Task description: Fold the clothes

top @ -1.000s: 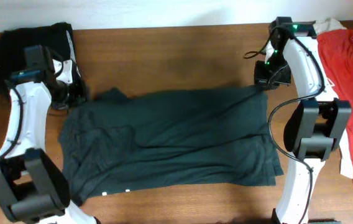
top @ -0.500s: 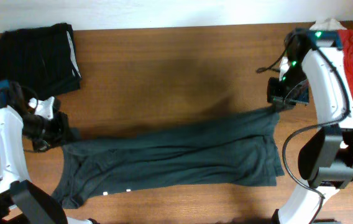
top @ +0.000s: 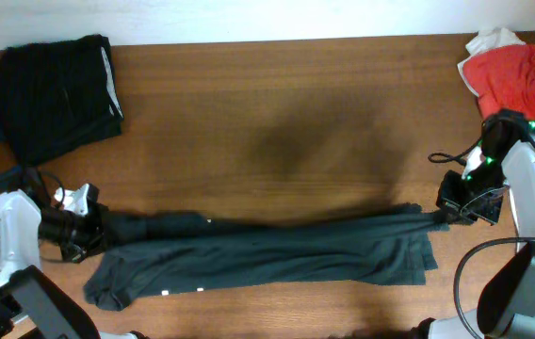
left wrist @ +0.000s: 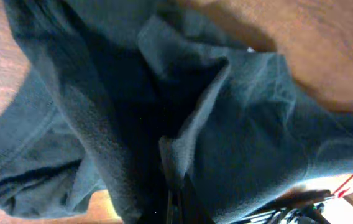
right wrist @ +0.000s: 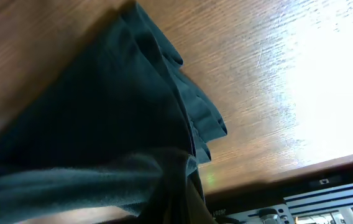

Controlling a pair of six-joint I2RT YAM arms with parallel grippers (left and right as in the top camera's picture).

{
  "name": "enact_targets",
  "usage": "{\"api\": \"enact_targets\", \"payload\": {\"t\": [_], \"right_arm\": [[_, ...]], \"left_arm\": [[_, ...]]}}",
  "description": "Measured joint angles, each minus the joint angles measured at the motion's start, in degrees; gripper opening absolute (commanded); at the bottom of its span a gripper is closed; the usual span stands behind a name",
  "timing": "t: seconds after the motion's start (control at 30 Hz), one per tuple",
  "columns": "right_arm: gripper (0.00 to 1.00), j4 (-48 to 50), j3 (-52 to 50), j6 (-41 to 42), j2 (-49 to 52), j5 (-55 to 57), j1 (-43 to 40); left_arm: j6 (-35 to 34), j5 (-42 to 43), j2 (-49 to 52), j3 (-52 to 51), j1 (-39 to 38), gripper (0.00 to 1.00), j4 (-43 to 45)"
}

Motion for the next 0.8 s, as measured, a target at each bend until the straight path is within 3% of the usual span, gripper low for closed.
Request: {"api": "enact_targets", "payload": {"t": [0.03, 0.07, 0.1, 0.13, 0.17, 0.23, 0.3, 0.37, 0.47, 0.57, 0.63, 0.73, 0.8], "right_arm": [[0.56, 0.0, -0.2, 0.1, 0.0, 0.0, 0.0], [0.65, 0.0, -0.2, 0.2, 0.0, 0.0, 0.0], [0.99, -0.2, -0.2, 0.3, 0.0, 0.0, 0.0], [0.99, -0.4, -0.2, 0.6, 0.0, 0.0, 0.0], [0.99, -0.4, -0.2, 0.7, 0.0, 0.0, 0.0], [0.99, -0.2, -0.2, 0.7, 0.0, 0.0, -0.1], [0.99, 3.1, -0.3, 0.7, 0.0, -1.1, -1.2], [0.99, 6.8, -0.3, 0.8, 0.0, -4.7, -1.9], [0.99, 8.2, -1.1, 0.8, 0.0, -6.1, -2.9], [0.99, 13.7, -10.1, 0.8, -0.2, -6.6, -3.1], [0.99, 16.7, -15.0, 1.0, -0.1, -6.7, -3.2], [1.00, 21.3, -19.0, 1.6, 0.5, -7.9, -3.2], [0.86, 23.4, -22.4, 1.6, 1.1, -9.0, -3.2]], "left_arm": [[0.0, -0.2, 0.0, -1.1, 0.0, 0.10, 0.0], [0.0, -0.2, 0.0, -1.8, 0.0, 0.11, -0.1], [-0.1, -0.4, 0.0, -1.9, 0.0, 0.19, 0.0], [0.2, -0.4, 0.0, -1.9, 0.0, 0.21, 0.0], [-0.2, -0.4, 0.0, -1.9, 0.0, 0.77, 0.0], [-0.3, -0.7, 0.0, -1.9, 0.0, 0.97, 0.0], [-0.7, -0.9, 0.0, -1.9, 0.0, 0.99, 1.0], [-1.6, -1.0, 0.0, -0.9, 0.0, 0.94, 1.3], [-2.0, -0.6, -0.8, 4.0, -2.1, 0.99, -1.7], [-2.6, 0.5, -3.7, 4.5, -17.9, 0.99, 0.8], [-2.8, 0.7, -3.7, 4.6, -24.5, 0.99, 2.7], [-2.9, 0.7, -3.7, 4.6, -26.6, 0.99, 3.2], [-2.9, 0.7, -3.7, 4.6, -26.6, 0.99, 3.5]]}}
